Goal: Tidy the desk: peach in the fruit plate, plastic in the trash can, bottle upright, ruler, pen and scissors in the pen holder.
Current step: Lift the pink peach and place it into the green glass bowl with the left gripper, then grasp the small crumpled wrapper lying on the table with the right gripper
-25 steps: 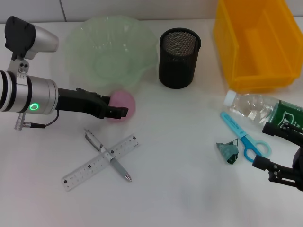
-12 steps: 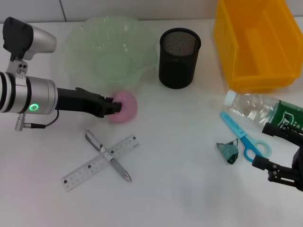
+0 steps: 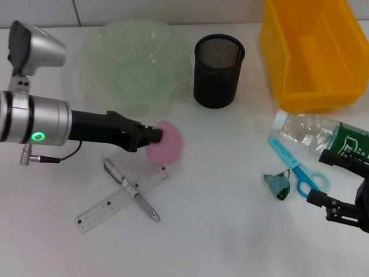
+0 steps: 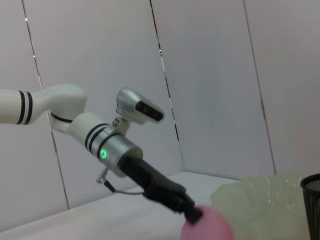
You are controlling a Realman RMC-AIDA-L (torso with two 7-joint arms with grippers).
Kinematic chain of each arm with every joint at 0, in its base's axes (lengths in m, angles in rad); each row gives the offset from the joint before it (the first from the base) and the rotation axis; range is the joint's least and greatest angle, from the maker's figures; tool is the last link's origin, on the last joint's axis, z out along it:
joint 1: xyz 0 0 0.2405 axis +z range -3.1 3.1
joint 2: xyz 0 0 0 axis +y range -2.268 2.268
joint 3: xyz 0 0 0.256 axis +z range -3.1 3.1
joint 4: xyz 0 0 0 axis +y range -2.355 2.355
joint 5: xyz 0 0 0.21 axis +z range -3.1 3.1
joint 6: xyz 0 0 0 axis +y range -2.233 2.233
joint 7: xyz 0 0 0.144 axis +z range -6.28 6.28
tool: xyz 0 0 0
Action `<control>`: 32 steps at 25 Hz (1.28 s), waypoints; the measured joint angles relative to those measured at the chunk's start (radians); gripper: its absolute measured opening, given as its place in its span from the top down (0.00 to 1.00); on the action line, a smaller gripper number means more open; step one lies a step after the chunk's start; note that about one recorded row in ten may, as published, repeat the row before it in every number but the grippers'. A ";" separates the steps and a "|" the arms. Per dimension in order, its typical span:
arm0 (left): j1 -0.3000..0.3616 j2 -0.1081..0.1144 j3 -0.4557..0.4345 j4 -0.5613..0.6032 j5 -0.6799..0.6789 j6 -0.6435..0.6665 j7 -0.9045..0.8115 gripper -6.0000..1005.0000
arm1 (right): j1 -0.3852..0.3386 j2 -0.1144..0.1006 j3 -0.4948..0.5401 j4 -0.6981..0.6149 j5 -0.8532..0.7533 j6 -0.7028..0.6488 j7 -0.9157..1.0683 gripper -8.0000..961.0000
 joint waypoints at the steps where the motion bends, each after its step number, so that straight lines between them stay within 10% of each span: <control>1: 0.004 0.001 -0.030 0.005 -0.033 0.031 0.021 0.96 | 0.002 0.000 0.000 0.000 0.000 0.000 -0.002 0.12; 9: -0.009 0.002 -0.205 -0.102 -0.278 -0.028 0.247 0.94 | 0.024 -0.003 0.000 0.053 0.000 0.032 -0.043 0.12; 26: -0.149 -0.007 -0.061 -0.273 -0.331 -0.518 0.269 0.90 | 0.032 -0.004 0.000 0.060 0.011 0.055 -0.036 0.12; 32: -0.128 -0.005 -0.069 -0.251 -0.352 -0.475 0.275 0.63 | 0.032 -0.008 0.000 0.052 0.019 0.054 -0.008 0.12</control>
